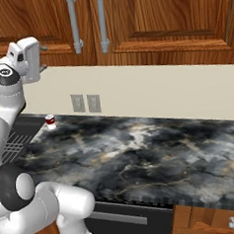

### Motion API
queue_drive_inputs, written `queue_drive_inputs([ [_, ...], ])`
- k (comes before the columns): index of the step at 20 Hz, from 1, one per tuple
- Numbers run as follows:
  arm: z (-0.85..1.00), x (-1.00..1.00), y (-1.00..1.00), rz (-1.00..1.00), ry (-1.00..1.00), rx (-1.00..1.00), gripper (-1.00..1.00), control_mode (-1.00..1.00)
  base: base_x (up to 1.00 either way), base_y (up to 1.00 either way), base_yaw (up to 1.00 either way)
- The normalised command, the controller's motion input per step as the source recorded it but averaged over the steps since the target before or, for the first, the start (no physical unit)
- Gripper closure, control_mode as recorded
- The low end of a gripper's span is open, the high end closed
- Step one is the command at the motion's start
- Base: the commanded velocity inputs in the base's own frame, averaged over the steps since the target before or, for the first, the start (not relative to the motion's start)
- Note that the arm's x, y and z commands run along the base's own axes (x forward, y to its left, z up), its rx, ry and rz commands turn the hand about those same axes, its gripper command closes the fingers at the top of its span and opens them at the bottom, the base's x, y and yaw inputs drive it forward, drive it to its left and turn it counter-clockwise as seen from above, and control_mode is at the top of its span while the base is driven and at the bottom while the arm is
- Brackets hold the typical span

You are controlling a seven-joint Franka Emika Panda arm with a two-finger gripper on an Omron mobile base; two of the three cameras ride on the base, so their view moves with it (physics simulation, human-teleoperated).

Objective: Close all open cabinet doors.

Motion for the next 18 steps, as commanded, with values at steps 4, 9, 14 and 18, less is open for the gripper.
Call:
queue_drive_inputs([
  [4,-0.44,-0.29,0.00,0.00,-0.08,0.00,-1.00,-1.00,0.00,0.00,0.00],
  [9,-0.13,-0.77,-0.02,0.00,-0.10,0.03,-1.00,-1.00,0.00,0.00,0.00],
  [14,-0.02,-0.99,-0.08,0.00,-0.12,0.06,-1.00,-1.00,0.00,0.00,0.00],
  [18,0.00,-1.00,-0.39,-0.04,-0.07,0.24,-1.00,-1.00,0.00,0.00,0.00],
])
